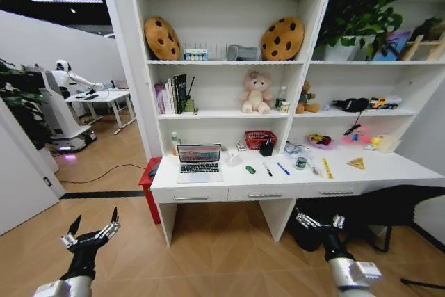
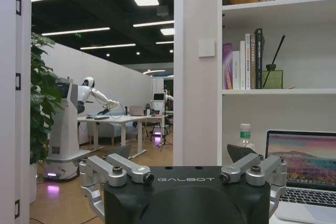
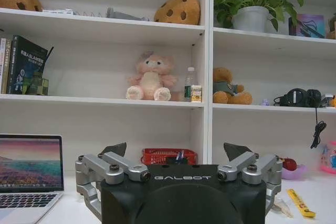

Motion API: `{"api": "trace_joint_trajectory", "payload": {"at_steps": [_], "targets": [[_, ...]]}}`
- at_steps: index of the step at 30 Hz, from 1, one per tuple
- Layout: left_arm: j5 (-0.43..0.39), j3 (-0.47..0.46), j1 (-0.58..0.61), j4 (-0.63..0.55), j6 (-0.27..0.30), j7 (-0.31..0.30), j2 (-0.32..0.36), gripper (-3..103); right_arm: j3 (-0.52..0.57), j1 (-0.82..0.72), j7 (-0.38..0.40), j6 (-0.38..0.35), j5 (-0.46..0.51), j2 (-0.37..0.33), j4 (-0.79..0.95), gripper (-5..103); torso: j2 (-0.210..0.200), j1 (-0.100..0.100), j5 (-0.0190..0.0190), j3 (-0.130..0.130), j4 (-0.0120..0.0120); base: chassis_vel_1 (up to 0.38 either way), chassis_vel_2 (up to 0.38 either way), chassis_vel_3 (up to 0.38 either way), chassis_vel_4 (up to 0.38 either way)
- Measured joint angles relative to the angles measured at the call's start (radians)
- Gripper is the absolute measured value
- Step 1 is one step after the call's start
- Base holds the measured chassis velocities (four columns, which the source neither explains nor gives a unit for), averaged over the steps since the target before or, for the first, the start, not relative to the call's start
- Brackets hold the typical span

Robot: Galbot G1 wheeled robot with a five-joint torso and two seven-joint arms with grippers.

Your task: Organize the objects on the table.

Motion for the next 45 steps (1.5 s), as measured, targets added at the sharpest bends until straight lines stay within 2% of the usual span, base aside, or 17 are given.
{"api": "trace_joint_trajectory", "payload": {"at_steps": [28,35,45], "targets": [[0.006,-0.009,0.018,-0.002,-0.014,-0.001,-0.013,100,-0.004,0.002,0.006,0.016,0.0,0.03,0.0,100,0.0,0.0,0.0001,0.0,0.0002,0.0,0.0,0.0,0.0],[0.012,0.005,0.007,-0.007,-0.011,0.001,-0.006,100,0.005,-0.001,0.005,0.014,0.036,0.022,0.008,100,0.0,0.0,0.0001,0.0,0.0001,0.0,0.0,0.0,0.0],[0.019,0.01,0.002,-0.004,-0.008,0.002,-0.002,100,0.013,-0.005,0.005,0.014,0.039,0.026,0.003,100,0.0,0.0,0.0002,0.0,0.0002,-0.049,0.051,0.061,-0.054]]}}
